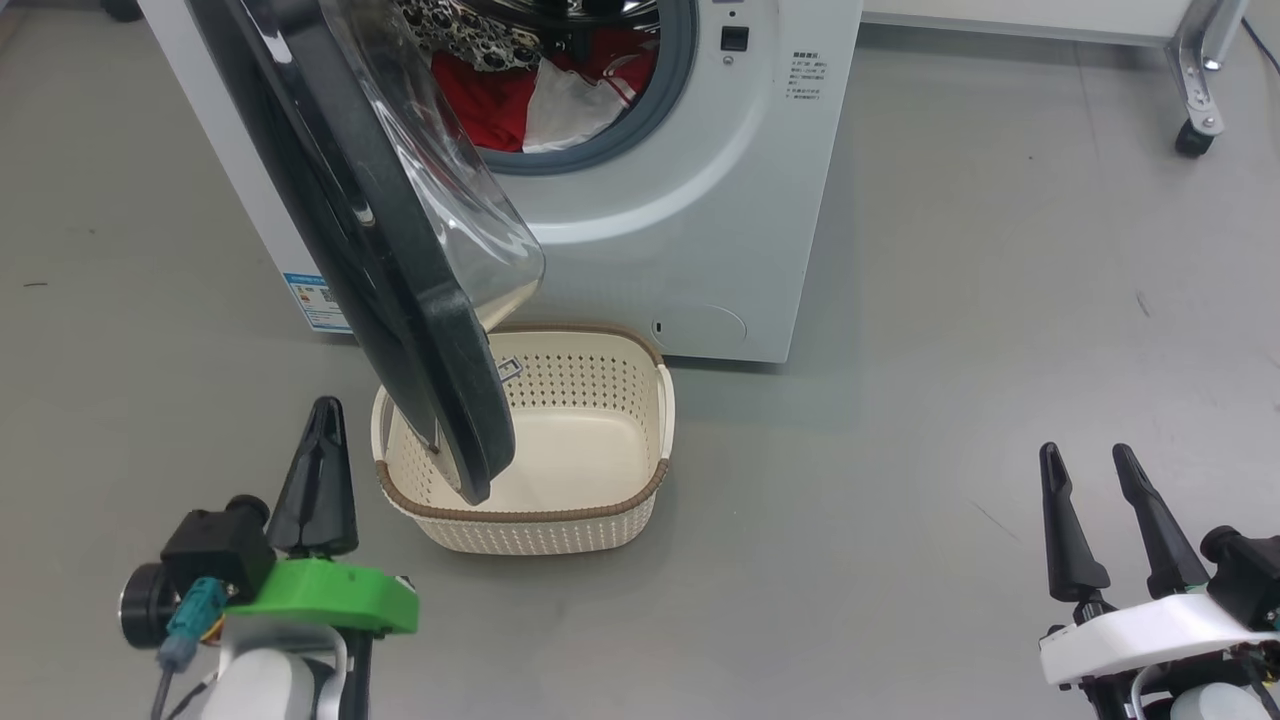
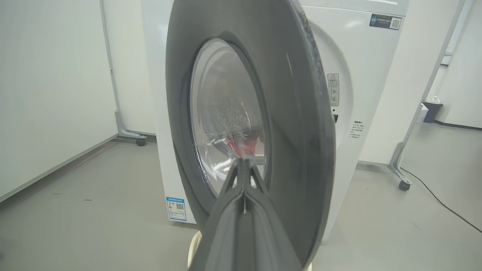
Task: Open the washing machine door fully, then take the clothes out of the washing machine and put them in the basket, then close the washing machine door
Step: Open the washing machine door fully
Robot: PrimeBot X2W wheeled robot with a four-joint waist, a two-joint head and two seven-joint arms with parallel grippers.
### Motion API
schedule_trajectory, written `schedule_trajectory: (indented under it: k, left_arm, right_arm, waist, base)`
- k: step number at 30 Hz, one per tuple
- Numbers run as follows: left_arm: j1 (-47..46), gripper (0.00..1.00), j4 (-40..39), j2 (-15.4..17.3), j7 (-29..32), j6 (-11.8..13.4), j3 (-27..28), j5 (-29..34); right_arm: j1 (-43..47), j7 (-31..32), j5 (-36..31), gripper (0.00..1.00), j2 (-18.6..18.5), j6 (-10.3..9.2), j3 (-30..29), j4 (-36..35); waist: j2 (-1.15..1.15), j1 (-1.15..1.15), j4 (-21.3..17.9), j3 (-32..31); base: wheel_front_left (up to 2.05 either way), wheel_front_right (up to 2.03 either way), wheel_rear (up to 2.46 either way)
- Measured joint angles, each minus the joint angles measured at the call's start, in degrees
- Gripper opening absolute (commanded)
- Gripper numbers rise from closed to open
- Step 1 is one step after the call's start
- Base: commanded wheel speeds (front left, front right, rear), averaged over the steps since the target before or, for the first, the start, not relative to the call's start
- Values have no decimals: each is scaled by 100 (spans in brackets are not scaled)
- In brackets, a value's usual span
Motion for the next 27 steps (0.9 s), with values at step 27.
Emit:
schedule_trajectory:
  k: [27]
  left_arm:
    - [-1858,0,-794,1,59,-249,-305,411]
  right_arm:
    - [-2,-1,-84,100,136,146,-83,146]
  waist:
    - [0,0,-46,-93]
  base:
    - [0,0,0]
